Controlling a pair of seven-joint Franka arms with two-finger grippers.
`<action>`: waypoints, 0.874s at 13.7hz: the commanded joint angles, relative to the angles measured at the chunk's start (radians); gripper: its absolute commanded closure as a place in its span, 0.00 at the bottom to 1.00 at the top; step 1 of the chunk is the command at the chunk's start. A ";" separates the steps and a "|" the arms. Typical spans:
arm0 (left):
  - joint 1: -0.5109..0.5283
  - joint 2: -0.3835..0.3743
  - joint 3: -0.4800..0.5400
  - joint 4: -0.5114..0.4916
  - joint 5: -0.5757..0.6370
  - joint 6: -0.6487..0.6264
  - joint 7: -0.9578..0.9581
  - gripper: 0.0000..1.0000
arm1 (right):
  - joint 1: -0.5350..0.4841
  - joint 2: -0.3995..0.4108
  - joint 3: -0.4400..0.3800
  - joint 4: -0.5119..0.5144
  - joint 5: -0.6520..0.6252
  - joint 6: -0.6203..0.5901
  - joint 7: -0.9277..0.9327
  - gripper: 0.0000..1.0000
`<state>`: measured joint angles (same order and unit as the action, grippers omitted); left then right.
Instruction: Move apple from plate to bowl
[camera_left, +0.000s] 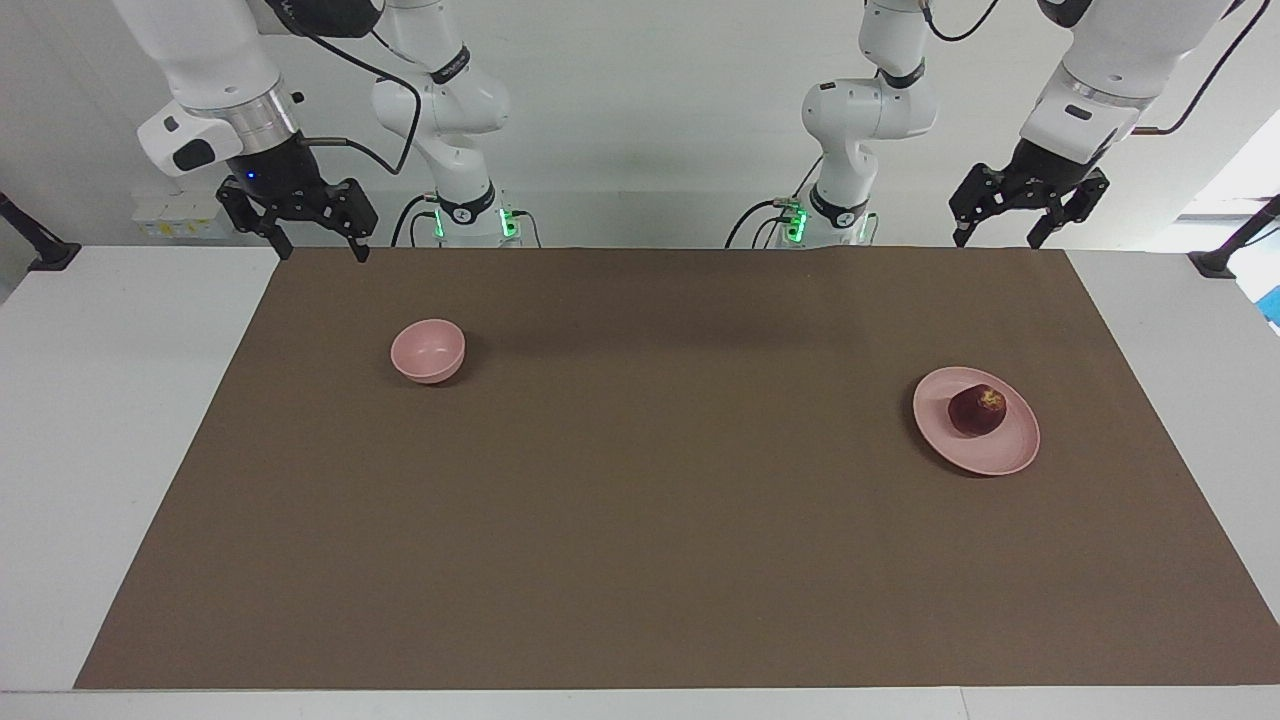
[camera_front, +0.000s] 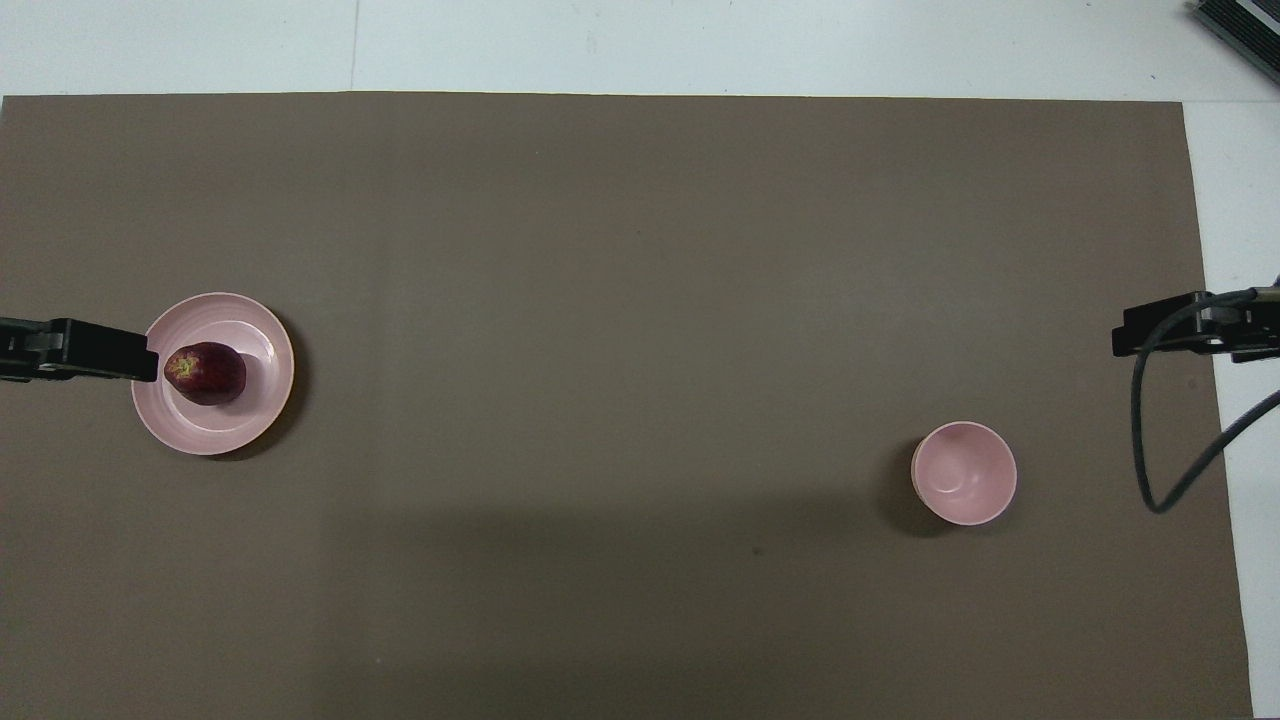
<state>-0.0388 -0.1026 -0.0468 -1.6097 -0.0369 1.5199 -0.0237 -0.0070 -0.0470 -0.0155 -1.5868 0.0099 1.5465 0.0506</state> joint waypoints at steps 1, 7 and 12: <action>0.005 -0.019 0.001 -0.016 -0.005 -0.006 -0.002 0.00 | -0.005 -0.005 0.008 0.001 -0.018 -0.014 0.015 0.00; 0.005 -0.017 0.001 -0.015 -0.003 -0.010 -0.002 0.00 | -0.005 -0.007 0.008 -0.001 -0.011 -0.017 0.015 0.00; 0.005 -0.019 0.001 -0.016 -0.005 -0.009 -0.001 0.00 | -0.005 -0.022 0.008 -0.025 -0.005 -0.016 0.018 0.00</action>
<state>-0.0383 -0.1028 -0.0468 -1.6097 -0.0369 1.5181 -0.0237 -0.0066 -0.0470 -0.0144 -1.5895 0.0099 1.5365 0.0506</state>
